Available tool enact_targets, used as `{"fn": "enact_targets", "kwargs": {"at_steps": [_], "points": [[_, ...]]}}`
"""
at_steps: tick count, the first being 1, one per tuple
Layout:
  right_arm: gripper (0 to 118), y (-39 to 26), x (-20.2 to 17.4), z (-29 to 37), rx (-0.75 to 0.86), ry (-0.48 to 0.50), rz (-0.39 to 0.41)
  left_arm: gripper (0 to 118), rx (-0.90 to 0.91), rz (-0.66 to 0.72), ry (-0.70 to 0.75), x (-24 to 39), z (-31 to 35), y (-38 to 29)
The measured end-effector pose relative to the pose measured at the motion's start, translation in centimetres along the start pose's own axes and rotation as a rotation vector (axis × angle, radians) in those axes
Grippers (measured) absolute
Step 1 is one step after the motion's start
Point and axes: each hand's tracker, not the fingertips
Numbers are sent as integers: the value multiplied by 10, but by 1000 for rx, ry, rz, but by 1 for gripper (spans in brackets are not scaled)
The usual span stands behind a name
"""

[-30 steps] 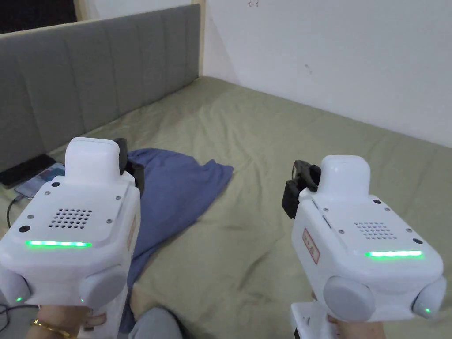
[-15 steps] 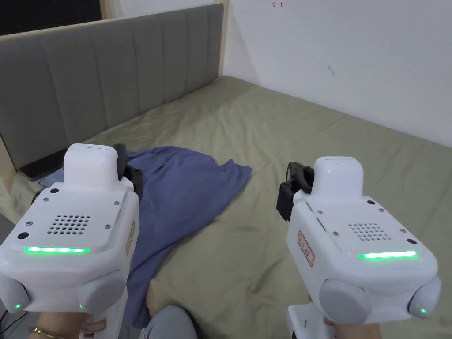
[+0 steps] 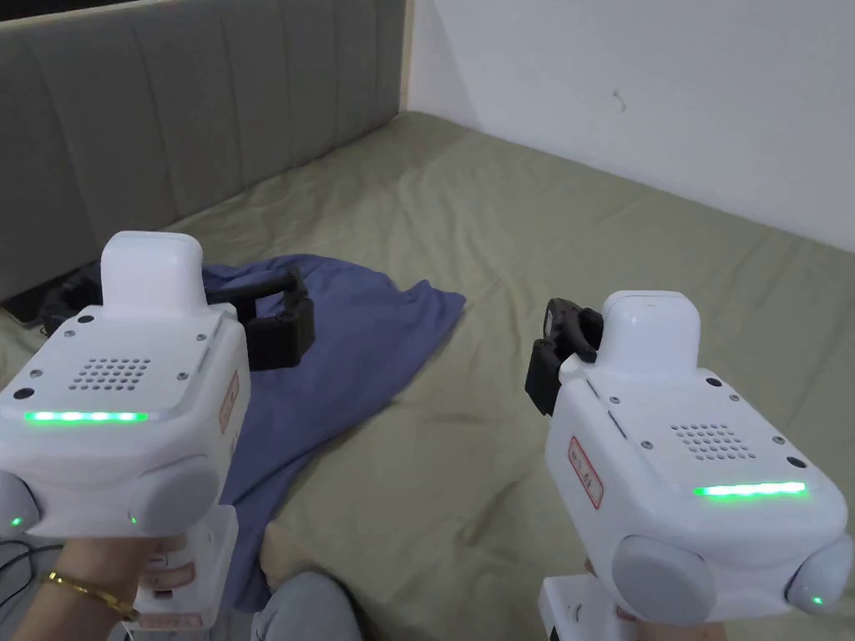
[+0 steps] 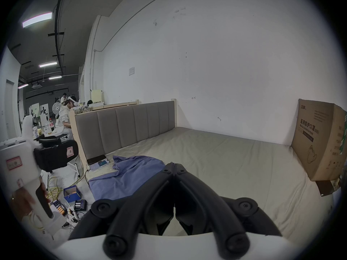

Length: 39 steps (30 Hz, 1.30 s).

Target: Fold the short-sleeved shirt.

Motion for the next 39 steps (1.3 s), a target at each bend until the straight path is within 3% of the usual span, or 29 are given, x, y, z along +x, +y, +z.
{"fn": "enact_targets", "kwargs": {"at_steps": [5, 14, 19, 24, 29, 33, 35, 36, 39], "points": [[0, -2, 9, -10, -23, -1, -30, 118, -199, -13, -99, 7, -66, 4], [0, -12, 25, -53, -96, -34, -16, 118, -682, -4, -175, 33, -266, -34], [0, -28, 39, -84, -155, -52, -28, 118, -883, -116, -176, 56, -353, -76], [0, -46, 55, -106, -219, -79, -36, 118, -1008, -100, -96, 60, -409, -116], [0, -63, 69, -118, -275, -105, -35, 116, -1126, -95, -115, 60, -443, -150], [0, -70, 78, -114, -294, -123, -81, 73, -1129, -32, -91, 63, -432, -141], [0, -71, 80, -110, -295, -133, -111, 16, -1080, -58, -117, 65, -421, -133], [0, -70, 79, -107, -294, -138, -116, 9, -1061, -73, -106, 66, -417, -131], [0, -63, 78, -91, -276, -150, -121, 9, -982, -29, -72, 60, -394, -122]]}}
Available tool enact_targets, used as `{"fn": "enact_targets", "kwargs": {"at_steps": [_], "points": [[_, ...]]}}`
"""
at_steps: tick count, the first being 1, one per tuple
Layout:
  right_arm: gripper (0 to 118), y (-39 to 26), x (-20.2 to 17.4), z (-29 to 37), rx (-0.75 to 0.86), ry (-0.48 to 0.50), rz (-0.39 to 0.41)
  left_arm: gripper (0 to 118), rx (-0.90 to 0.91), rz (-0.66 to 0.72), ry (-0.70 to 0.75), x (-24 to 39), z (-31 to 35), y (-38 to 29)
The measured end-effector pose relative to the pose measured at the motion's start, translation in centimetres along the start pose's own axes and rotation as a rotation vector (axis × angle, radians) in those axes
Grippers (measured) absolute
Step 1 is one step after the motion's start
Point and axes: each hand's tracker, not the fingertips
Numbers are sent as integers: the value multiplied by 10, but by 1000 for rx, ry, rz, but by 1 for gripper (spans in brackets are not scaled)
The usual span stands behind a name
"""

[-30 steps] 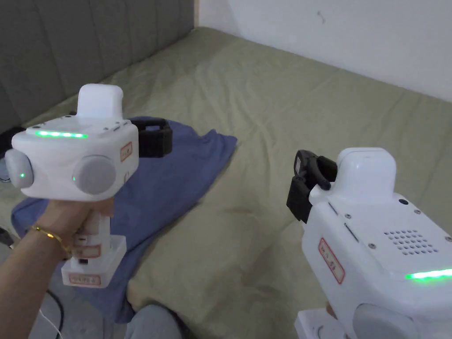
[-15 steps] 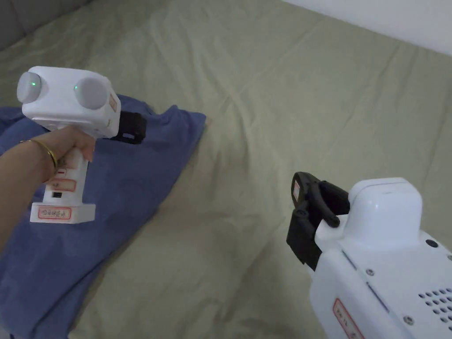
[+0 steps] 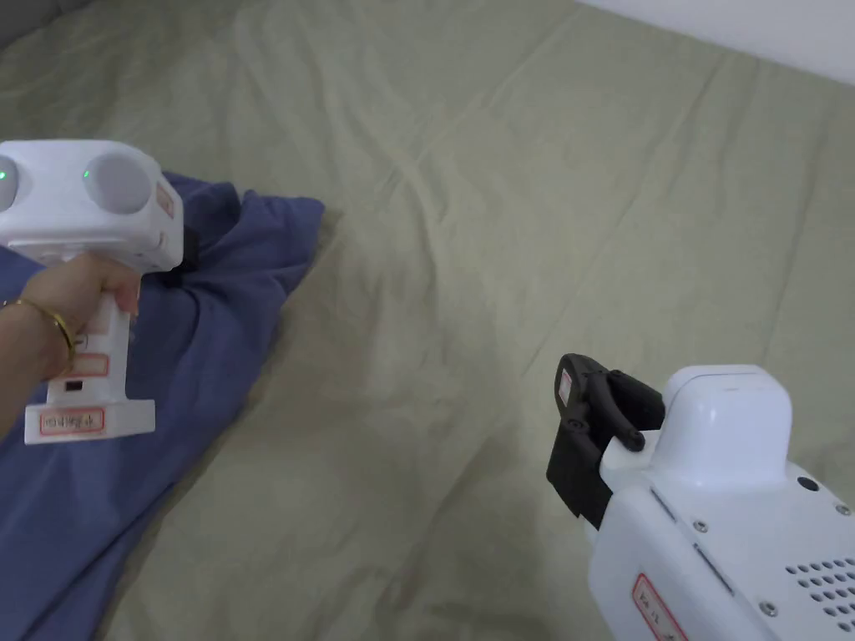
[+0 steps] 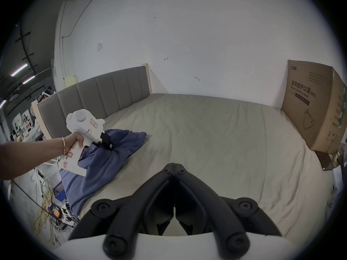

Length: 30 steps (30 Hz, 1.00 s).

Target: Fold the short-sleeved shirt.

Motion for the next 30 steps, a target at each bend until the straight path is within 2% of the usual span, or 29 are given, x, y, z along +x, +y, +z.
{"fn": "enact_targets", "kwargs": {"at_steps": [4, 7, 11, 15, 24, 30], "points": [[0, 8, 0, 32, 39, -17, 34, 9, 144, 145, -75, -15, 51, -22], [0, 15, 0, 62, 93, -24, 49, 9, 193, 180, -165, -24, 96, -39], [0, 21, -2, 105, 169, -33, 60, 9, 343, 129, -156, -26, 171, -58], [0, 20, -2, 145, 217, -36, 75, 9, 476, 178, -266, -31, 256, -70], [0, 11, 7, 215, 320, -43, 53, 9, 831, -7, -440, 16, 465, -70], [0, 12, 26, 256, 400, -114, 40, 9, 909, -64, -544, 71, 542, -41]]}}
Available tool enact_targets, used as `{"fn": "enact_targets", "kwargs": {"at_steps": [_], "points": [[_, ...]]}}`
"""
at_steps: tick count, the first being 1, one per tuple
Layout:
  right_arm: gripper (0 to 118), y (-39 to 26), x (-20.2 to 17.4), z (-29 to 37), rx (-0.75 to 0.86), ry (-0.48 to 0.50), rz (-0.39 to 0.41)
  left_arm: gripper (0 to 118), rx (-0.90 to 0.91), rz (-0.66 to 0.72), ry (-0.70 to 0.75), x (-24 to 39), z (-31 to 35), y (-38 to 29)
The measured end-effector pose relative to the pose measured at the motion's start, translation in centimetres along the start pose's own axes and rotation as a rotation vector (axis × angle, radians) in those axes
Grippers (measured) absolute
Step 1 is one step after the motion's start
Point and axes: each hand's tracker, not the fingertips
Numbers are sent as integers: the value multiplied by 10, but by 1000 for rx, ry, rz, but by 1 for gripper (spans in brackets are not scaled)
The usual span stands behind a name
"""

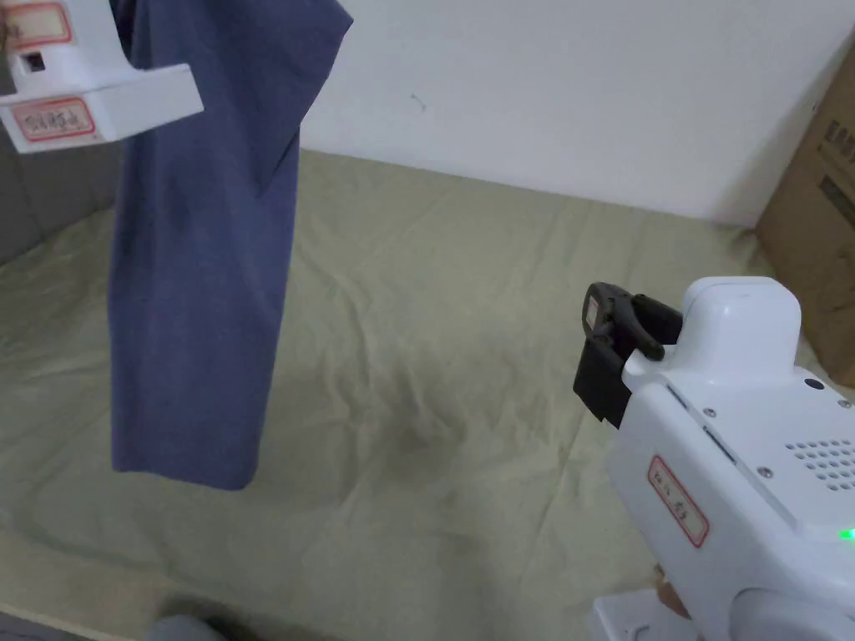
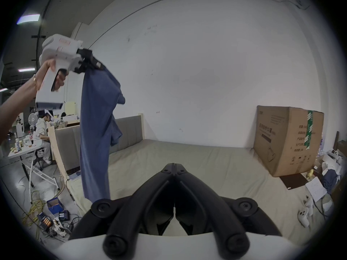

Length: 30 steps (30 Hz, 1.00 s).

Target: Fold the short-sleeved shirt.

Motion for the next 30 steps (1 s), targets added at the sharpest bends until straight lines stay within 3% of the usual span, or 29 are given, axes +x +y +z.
{"fn": "enact_targets", "kwargs": {"at_steps": [6, 12, 17, 24, 30], "points": [[0, 7, 32, 29, 35, -115, -14, 9, 11, -44, -121, 76, -28, 14], [0, 2, 62, 55, 31, -242, -21, 9, -100, -62, -215, 129, -82, -37], [0, -7, 82, 65, -6, -321, -28, 9, -303, -103, -239, 160, -130, -131], [0, -22, 100, 53, -53, -371, -76, 9, -671, -210, -176, 159, -183, -318], [0, -39, 103, 37, -122, -366, -84, 9, -976, -240, -50, 131, -165, -462]]}}
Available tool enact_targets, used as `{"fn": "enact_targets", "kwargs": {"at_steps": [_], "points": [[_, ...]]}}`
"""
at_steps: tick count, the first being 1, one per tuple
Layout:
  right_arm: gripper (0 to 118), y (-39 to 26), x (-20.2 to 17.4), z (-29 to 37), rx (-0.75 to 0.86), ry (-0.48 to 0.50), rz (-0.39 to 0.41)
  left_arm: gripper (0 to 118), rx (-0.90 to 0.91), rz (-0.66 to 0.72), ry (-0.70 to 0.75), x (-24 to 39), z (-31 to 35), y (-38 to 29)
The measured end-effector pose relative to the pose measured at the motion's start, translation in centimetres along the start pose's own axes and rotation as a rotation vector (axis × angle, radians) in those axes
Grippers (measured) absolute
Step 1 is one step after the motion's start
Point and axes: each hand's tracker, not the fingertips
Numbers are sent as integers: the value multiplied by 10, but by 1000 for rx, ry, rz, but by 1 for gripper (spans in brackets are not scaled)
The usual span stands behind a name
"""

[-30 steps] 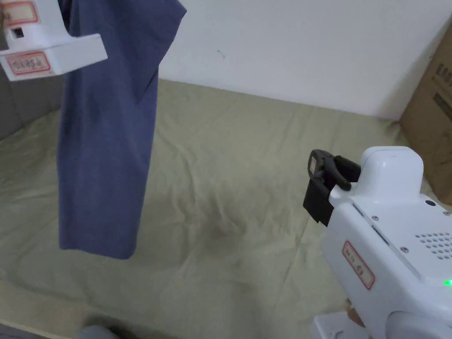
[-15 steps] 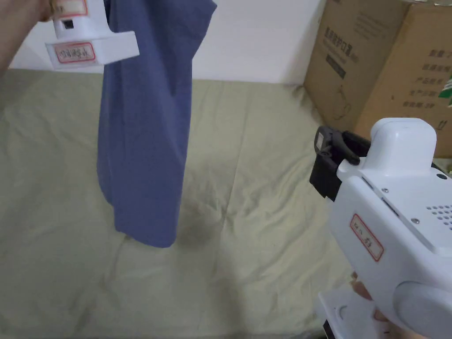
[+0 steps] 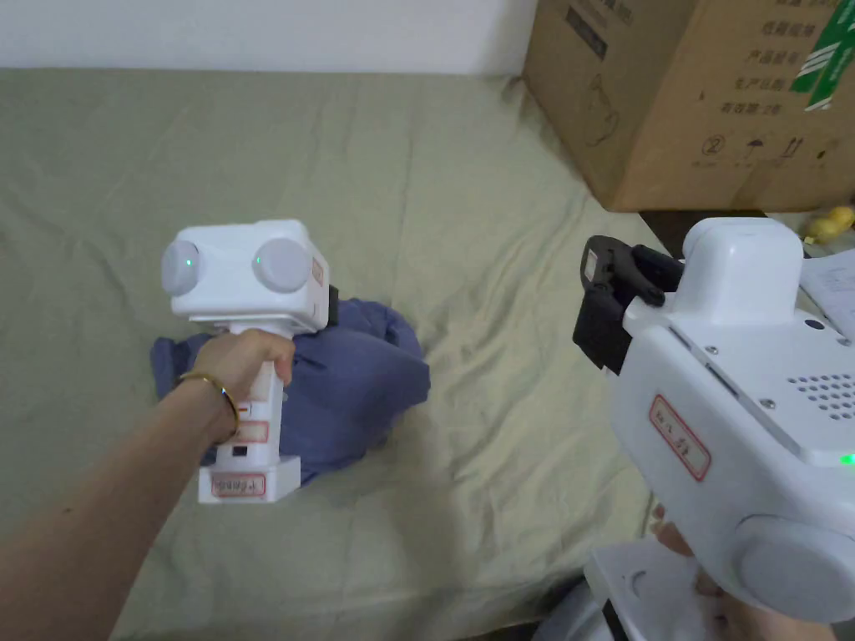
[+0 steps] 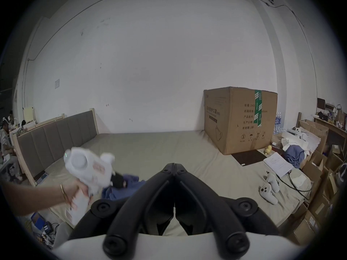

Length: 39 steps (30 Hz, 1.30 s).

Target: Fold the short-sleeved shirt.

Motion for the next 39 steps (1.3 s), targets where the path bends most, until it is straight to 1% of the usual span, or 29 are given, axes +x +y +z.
{"fn": "enact_targets", "kwargs": {"at_steps": [1, 2, 3, 4, 5, 6, 7, 8, 9, 10, 11, 12, 13, 14, 17, 19, 21, 23, 26, 27, 28, 29, 30, 31, 32, 34, 36, 39], "points": [[0, -2, -1, -3, -10, 0, 1, 11, -34, -4, 7, 0, -10, -12], [0, -4, -1, -6, -19, 3, 1, 15, -58, -14, 18, 0, -20, -23], [0, -5, -1, -9, -29, 4, 1, 23, -79, -23, 26, 0, -23, -34], [0, -7, -2, -11, -37, 4, 0, 41, -86, -23, 33, 1, -28, -42], [0, -8, -2, -14, -43, 7, -1, 55, -96, -30, 44, 1, -31, -47], [0, -9, -3, -16, -50, 11, -2, 63, -93, -34, 51, 0, -31, -51], [0, -10, -4, -18, -54, 15, -3, 67, -104, -40, 62, -8, -38, -45], [0, -10, -5, -18, -57, 17, -2, 68, -67, -24, 49, -10, -34, -42], [0, -10, -7, -20, -60, 21, 2, 74, -30, 17, 9, -12, -28, -36], [0, -10, -8, -21, -61, 25, 7, 86, -21, 44, -23, -17, -21, -29], [0, -9, -9, -22, -62, 31, 12, 95, -3, 63, -49, -21, -10, -21], [0, -9, -10, -23, -61, 35, 17, 101, 54, 65, -64, -24, 3, -14], [0, -8, -12, -24, -59, 37, 21, 104, 97, 74, -85, -27, 16, -8], [0, -7, -14, -24, -54, 43, 24, 104, 174, 67, -89, -29, 34, -2], [0, -2, -20, -26, -35, 60, 27, 104, 384, 55, -48, -38, 91, 11], [0, 1, -26, -27, -15, 71, 32, 104, 542, 42, -9, -41, 128, 8], [0, 4, -30, -29, 5, 80, 44, 104, 690, -5, 42, -42, 160, -2], [0, 7, -35, -30, 23, 85, 46, 104, 803, -37, 107, -45, 181, -16], [0, 9, -41, -33, 40, 88, 42, 102, 924, -47, 193, -46, 204, -42], [0, 9, -43, -34, 44, 87, 42, 99, 947, -44, 215, -48, 206, -50], [0, 8, -45, -35, 51, 83, 44, 88, 977, -44, 240, -48, 209, -59], [0, 8, -47, -35, 56, 81, 47, 72, 983, -48, 259, -49, 210, -67], [0, 7, -49, -35, 60, 80, 51, 50, 976, -61, 279, -49, 211, -72], [0, 6, -50, -35, 60, 79, 54, 17, 969, -65, 298, -50, 208, -77], [0, 5, -51, -35, 58, 81, 55, 3, 960, -60, 299, -51, 207, -81], [0, 1, -53, -35, 49, 90, 54, 0, 931, -31, 269, -58, 204, -92], [0, -2, -54, -34, 42, 92, 53, 0, 873, 24, 219, -64, 200, -98], [0, -7, -56, -35, 24, 88, 58, 0, 819, 87, 220, -73, 191, -106]]}}
